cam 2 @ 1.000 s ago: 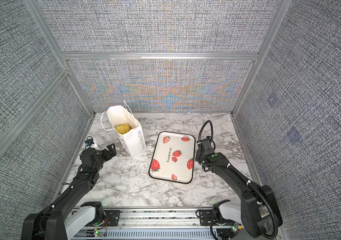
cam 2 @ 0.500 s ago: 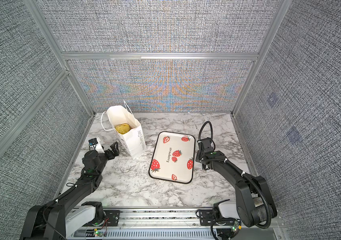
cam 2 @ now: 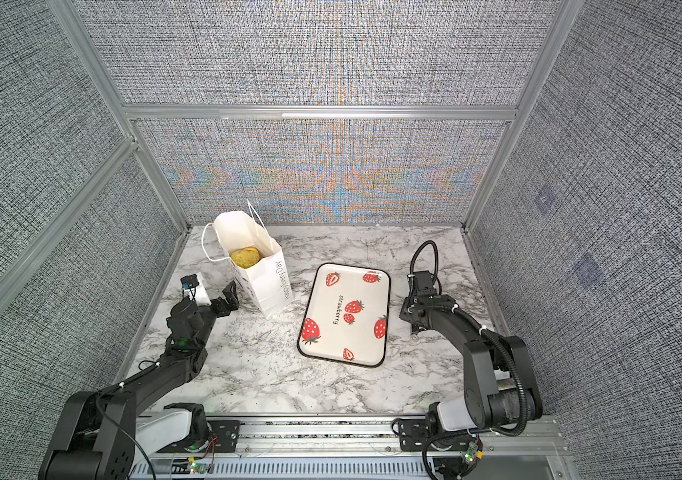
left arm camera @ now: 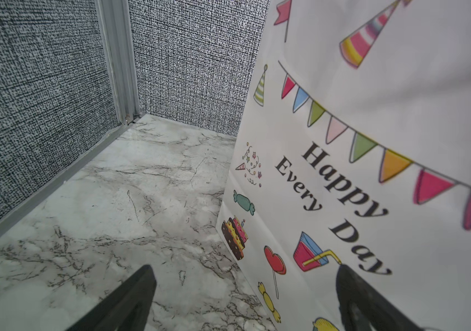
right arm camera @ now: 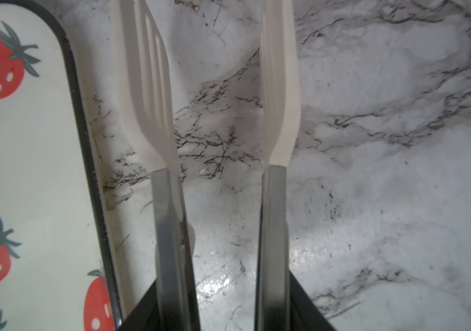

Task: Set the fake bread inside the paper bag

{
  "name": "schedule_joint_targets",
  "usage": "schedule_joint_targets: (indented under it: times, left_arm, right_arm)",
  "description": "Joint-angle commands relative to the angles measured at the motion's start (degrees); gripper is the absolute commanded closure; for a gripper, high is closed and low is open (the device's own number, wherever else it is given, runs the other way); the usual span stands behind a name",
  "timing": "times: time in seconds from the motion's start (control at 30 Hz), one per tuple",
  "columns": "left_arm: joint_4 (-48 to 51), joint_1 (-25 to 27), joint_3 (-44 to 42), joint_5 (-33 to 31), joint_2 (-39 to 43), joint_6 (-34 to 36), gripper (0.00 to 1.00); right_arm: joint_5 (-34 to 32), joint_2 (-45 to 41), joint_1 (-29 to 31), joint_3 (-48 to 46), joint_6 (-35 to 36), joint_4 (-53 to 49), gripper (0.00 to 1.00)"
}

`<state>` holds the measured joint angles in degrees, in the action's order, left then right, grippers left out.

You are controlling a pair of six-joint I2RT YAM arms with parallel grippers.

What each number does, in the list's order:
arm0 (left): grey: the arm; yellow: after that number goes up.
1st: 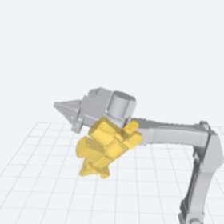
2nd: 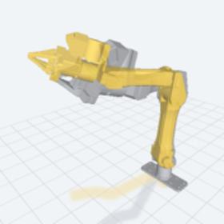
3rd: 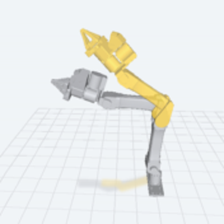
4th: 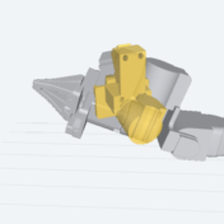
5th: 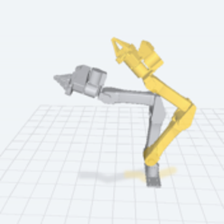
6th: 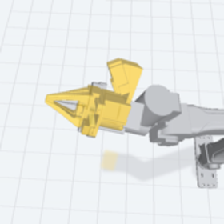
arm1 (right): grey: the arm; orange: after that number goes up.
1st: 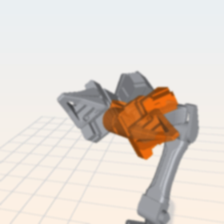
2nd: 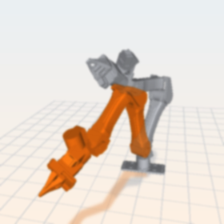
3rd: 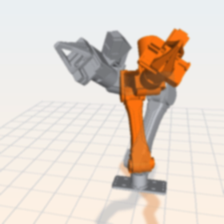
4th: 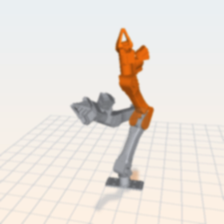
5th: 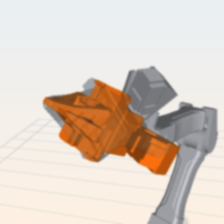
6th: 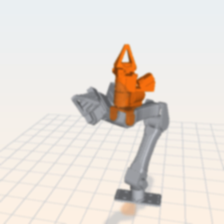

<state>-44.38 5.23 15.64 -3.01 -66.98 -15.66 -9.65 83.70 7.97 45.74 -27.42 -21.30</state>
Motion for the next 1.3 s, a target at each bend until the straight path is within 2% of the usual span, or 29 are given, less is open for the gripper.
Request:
schedule_joint_targets:
  times: [0.0,0.2,0.33,0.6,0.83,1.13,1.27]
  left_arm:
    - [-3.4,-0.1,0.6,-2.3,-0.5,1.4,0.01]
    - [-2.2,-0.1,2.7,-4.5,-1.2,4.5,0.01]
    - [-2.3,-0.1,4.0,-6.5,-3.3,4.1,0.01]
    - [-4.3,-0.5,4.0,-10.5,-4.4,6.8,0.01]
    - [-6.4,-0.6,4.6,-8.0,-6.3,8.6,0.01]
    - [-6.0,-0.7,4.2,-9.2,-5.6,9.2,0.01]
    - [-5.9,-0.7,3.6,-9.4,-4.5,9.1,0.01]
  right_arm:
    - [0.0,1.7,-0.8,1.5,-0.5,-0.3,0.52]
    - [-0.1,7.1,-3.3,5.4,-0.9,-1.4,0.52]
    - [-0.3,10.7,-4.7,6.8,-0.8,-1.7,0.52]
    - [-0.3,16.1,-4.9,12.1,-0.5,-2.1,0.52]
    - [-0.7,21.5,-4.9,18.1,0.2,-4.6,0.52]
    - [-0.7,24.7,-4.9,21.9,1.0,-6.3,0.51]
    - [-0.5,24.4,-4.9,21.4,1.1,-6.0,0.43]
